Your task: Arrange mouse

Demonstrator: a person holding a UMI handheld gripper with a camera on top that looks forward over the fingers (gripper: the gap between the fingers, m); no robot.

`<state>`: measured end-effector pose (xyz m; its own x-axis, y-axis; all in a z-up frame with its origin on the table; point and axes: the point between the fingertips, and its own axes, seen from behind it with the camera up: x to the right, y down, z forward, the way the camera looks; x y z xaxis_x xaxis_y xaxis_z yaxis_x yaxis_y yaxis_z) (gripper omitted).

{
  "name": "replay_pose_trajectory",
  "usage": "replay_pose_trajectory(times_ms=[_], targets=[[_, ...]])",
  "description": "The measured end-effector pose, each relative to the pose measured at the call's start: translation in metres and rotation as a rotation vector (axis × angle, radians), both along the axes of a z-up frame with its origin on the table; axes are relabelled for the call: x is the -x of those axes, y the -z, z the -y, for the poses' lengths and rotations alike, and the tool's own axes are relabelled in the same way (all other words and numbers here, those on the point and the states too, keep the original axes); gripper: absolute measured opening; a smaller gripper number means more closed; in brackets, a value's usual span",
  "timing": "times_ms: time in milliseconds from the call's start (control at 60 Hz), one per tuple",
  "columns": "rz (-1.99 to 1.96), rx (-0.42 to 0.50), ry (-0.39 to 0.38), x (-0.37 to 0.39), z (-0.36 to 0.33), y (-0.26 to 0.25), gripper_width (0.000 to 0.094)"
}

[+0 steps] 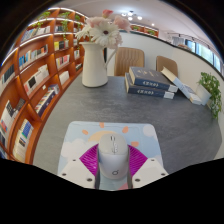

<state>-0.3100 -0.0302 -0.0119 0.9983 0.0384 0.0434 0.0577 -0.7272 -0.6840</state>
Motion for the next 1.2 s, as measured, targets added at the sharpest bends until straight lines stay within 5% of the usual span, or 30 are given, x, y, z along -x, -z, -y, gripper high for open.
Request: replay_pose_trajectory(times_ms=[233, 300, 350, 833, 1200], targets=[[-0.016, 0.008, 0.004, 0.001, 0.002, 0.003, 0.0533], [-0.012, 0.024, 0.018, -0.005, 0.003, -0.006, 0.0778], [-0.005, -0.007, 0.025, -0.011, 0.0, -0.022, 0.0875], [-0.058, -0.23, 0.045, -0.169, 0.036, -0.227, 0.0861], [-0.057, -0.241, 0.065, -0.319, 0.107, -0.254, 0.0847]])
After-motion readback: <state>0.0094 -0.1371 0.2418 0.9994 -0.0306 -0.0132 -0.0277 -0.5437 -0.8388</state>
